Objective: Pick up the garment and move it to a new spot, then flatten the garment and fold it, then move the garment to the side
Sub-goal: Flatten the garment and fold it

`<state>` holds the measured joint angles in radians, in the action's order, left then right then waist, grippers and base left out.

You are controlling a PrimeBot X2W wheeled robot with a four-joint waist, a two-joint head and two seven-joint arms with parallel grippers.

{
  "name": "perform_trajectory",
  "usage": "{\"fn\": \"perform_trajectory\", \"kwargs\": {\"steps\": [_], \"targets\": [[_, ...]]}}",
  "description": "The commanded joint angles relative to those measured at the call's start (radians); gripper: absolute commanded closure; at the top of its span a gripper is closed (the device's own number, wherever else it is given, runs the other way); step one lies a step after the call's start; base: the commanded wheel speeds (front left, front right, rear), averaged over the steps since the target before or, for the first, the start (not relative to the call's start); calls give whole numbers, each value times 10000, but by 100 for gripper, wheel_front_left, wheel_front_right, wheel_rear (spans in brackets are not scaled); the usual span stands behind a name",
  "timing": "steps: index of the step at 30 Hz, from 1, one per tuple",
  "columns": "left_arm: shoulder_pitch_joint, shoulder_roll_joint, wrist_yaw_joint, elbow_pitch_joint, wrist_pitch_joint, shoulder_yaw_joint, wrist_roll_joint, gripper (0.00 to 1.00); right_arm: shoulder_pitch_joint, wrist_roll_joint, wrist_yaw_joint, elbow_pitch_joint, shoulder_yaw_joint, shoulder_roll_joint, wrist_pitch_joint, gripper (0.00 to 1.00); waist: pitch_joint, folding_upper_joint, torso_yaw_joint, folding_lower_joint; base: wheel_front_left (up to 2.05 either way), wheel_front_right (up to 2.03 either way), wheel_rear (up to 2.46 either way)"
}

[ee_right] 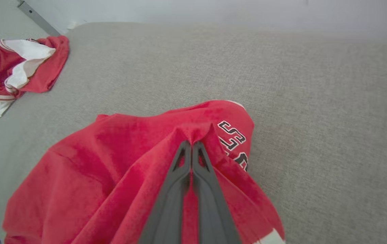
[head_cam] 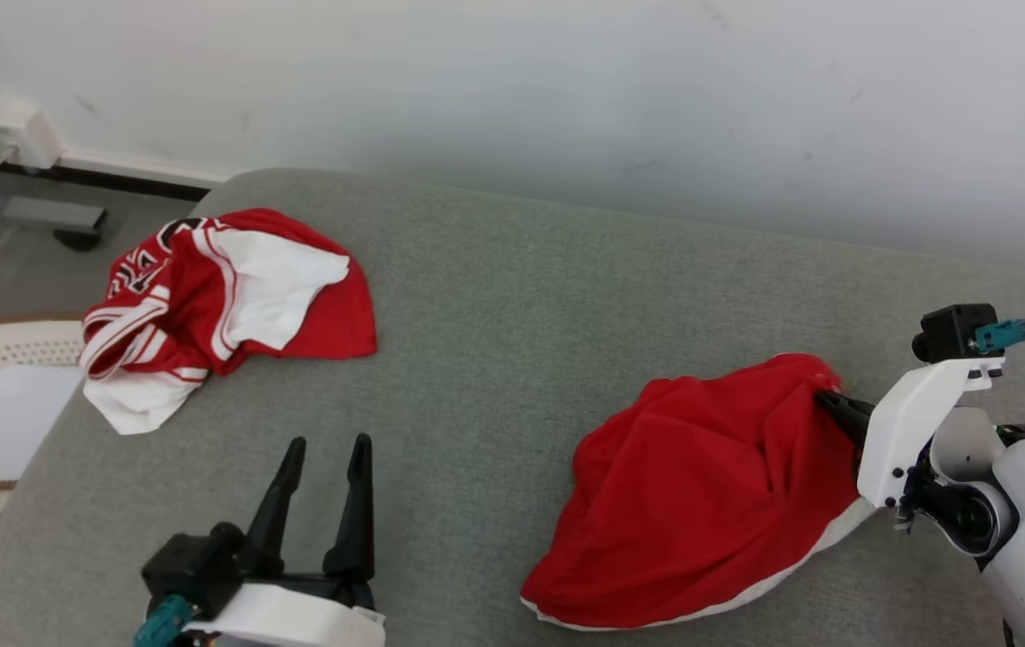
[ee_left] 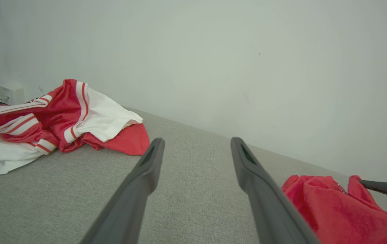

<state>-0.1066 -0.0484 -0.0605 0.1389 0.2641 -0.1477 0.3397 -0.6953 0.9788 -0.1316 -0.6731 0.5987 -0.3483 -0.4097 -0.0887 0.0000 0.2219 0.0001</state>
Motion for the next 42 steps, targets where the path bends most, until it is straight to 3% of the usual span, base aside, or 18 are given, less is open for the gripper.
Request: {"fn": "perform_trajectory", "kwargs": {"steps": [1,5,6,7,15,26,34,42], "targets": [[-102,-37,23,19,5,-21,109,0,-129,-47,18,-206,22,23,-1,100,-244,0,290,-1,0,0,0],[-131,-37,49,76,5,-30,67,0,-553,90,18,-1381,225,458,334,98,-177,0,395,-1,0,0,0],[-101,-37,53,94,5,-3,11,0,-551,248,18,-1471,224,583,486,52,-107,0,367,-1,0,0,0],[-56,-37,57,113,5,33,-56,0,-500,445,18,-1494,255,690,539,0,-30,0,313,-1,0,0,0],[367,-39,-51,190,5,397,-437,0,-73,679,18,-908,905,283,2072,0,781,0,-600,-1,0,0,0],[538,-39,-97,-20,4,632,-592,0,1073,-304,18,-176,965,-941,5986,0,1027,0,-1328,-1,0,0,0],[482,-37,-152,-8,4,491,-519,0,2026,-664,18,-712,1237,-634,6541,0,697,0,-1052,-1,0,0,0],[175,-37,-169,28,4,448,-405,0,1369,-507,20,-1503,2019,-306,6177,0,275,0,-611,-1,0,0,0]]}}
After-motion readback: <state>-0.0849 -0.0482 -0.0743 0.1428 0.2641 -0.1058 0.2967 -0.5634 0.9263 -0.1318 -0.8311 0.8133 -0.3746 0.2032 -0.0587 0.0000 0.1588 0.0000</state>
